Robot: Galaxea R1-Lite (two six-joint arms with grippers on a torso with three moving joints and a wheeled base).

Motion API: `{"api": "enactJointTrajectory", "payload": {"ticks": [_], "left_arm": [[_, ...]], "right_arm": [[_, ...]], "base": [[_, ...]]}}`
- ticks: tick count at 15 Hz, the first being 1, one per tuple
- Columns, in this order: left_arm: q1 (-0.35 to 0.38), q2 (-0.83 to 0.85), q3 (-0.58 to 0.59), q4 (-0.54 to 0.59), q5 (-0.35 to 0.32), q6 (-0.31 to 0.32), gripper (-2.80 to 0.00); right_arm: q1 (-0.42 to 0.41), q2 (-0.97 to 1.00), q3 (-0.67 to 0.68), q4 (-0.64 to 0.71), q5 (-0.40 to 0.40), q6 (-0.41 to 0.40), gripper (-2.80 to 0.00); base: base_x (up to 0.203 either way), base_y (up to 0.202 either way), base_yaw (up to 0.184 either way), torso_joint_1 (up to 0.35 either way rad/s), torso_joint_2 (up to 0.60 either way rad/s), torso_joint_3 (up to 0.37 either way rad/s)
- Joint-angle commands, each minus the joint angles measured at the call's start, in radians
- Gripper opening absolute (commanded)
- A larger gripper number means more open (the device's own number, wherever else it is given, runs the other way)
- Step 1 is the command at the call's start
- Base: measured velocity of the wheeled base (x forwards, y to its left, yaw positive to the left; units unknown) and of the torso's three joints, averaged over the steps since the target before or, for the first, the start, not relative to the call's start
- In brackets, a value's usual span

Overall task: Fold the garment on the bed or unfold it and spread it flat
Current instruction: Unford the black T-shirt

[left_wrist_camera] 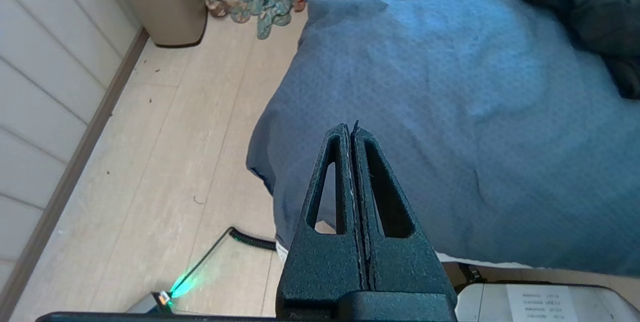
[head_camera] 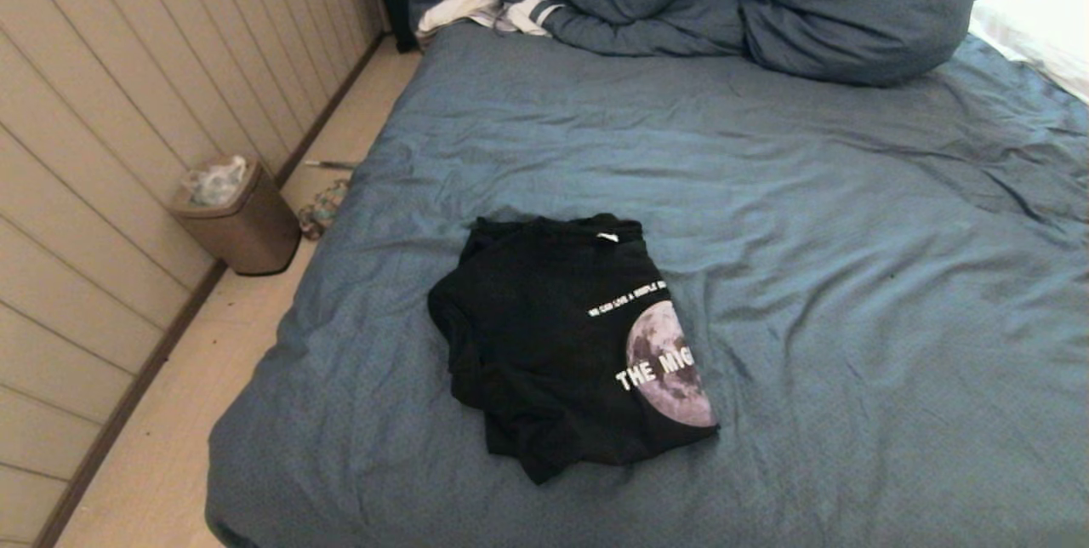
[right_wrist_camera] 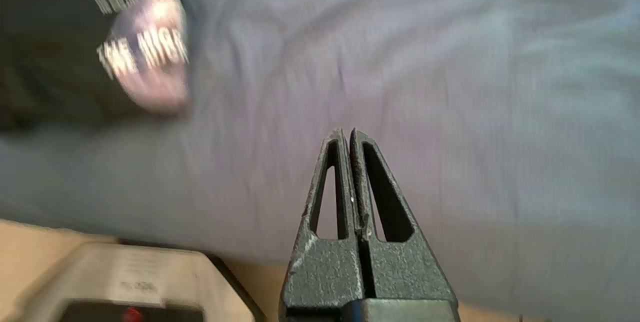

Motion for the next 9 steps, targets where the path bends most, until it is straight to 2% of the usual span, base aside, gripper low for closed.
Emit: {"api": "enactJointTrajectory", "payload": {"ticks": [1,5,9], "left_arm": [[0.0,0.0,0.0,-0.001,0.0,0.0,-2.8],[-0.001,0.0,0.0,-0.001,0.0,0.0,-2.8],[0.0,0.0,0.0,0.001,0.0,0.0,-2.8]], "right_arm": [[0.034,0.307,-0.166,-0.003,0.002,0.013,-2.8],[0.141,0.804,-0.527,-0.023,0.003,0.057,-2.8],[0.338,1.145,-0.795,-0.029,0.0,0.108,-2.8]], "base": [[0.0,0.0,0.0,0.0,0.0,0.0],[0.0,0.0,0.0,0.0,0.0,0.0],[0.0,0.0,0.0,0.0,0.0,0.0]]}}
